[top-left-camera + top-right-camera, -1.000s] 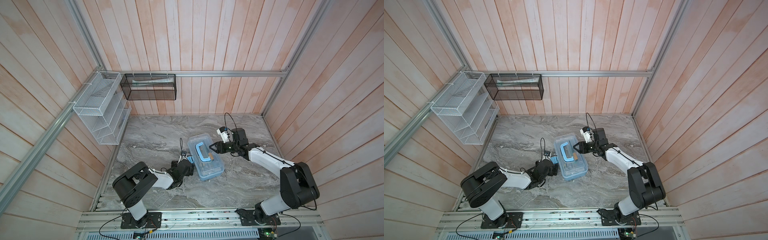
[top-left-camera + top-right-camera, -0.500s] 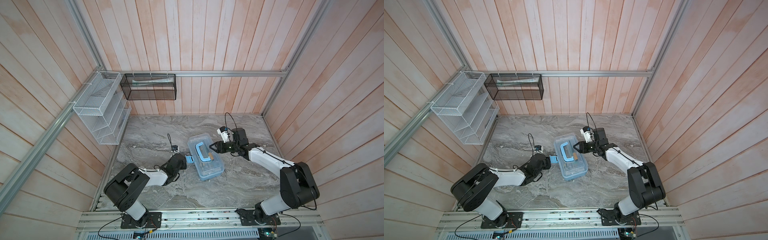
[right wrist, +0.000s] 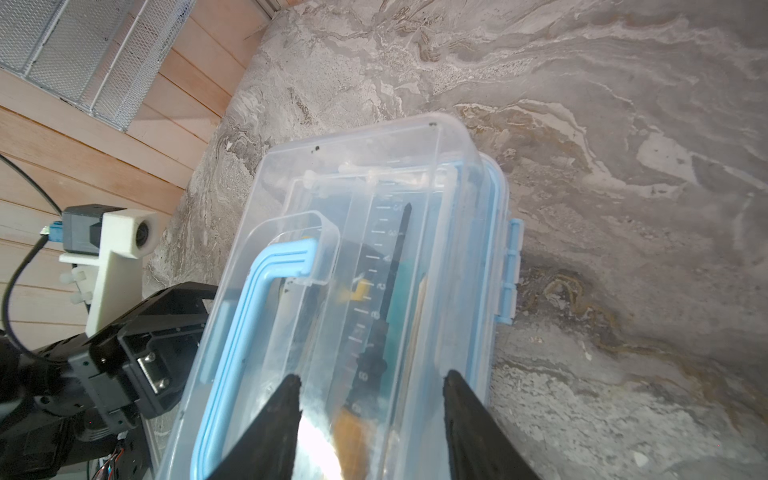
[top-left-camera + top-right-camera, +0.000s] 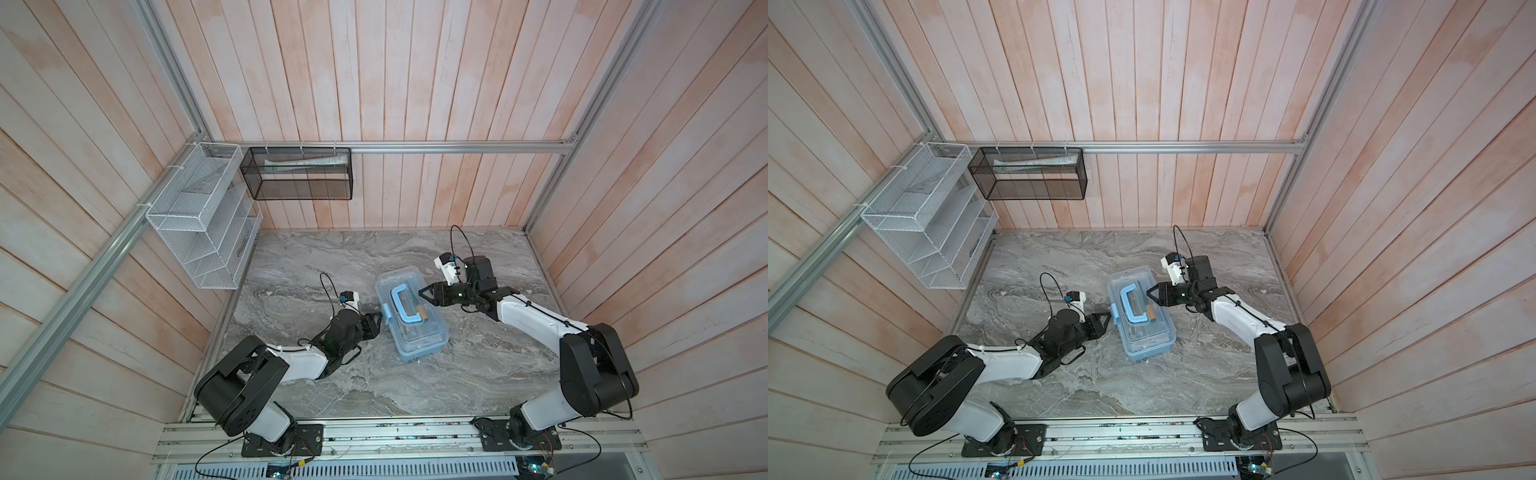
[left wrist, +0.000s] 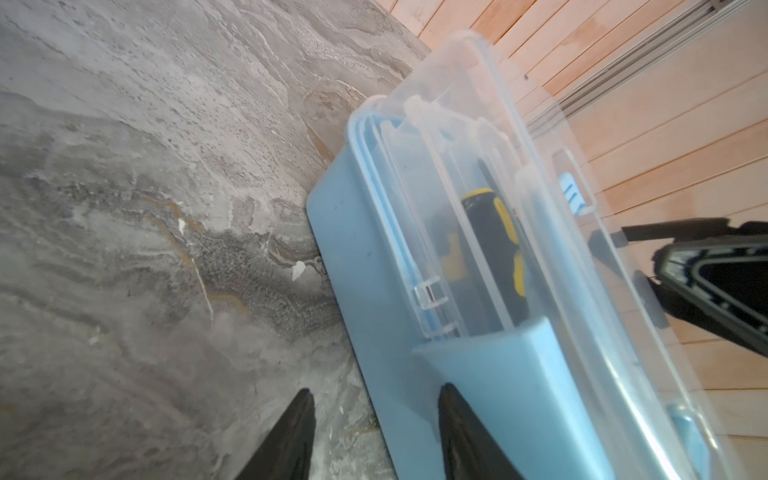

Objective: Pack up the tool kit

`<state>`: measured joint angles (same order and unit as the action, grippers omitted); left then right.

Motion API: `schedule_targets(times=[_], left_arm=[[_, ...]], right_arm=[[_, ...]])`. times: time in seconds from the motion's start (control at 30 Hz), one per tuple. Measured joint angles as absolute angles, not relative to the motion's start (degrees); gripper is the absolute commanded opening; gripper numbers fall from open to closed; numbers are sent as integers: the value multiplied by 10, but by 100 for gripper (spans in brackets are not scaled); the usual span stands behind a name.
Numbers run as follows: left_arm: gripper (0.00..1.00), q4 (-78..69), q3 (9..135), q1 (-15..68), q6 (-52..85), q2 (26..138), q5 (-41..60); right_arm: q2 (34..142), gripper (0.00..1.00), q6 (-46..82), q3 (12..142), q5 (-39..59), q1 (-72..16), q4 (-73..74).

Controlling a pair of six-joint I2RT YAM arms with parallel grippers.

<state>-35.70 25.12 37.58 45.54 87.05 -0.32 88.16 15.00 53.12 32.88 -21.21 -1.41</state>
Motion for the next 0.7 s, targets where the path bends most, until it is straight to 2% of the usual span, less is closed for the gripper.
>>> schedule_targets(times=[0.7], left_arm=[[43,-443,215,376,488,839,28]], right_arm=[[891,50,150,531,329,-211,-12]])
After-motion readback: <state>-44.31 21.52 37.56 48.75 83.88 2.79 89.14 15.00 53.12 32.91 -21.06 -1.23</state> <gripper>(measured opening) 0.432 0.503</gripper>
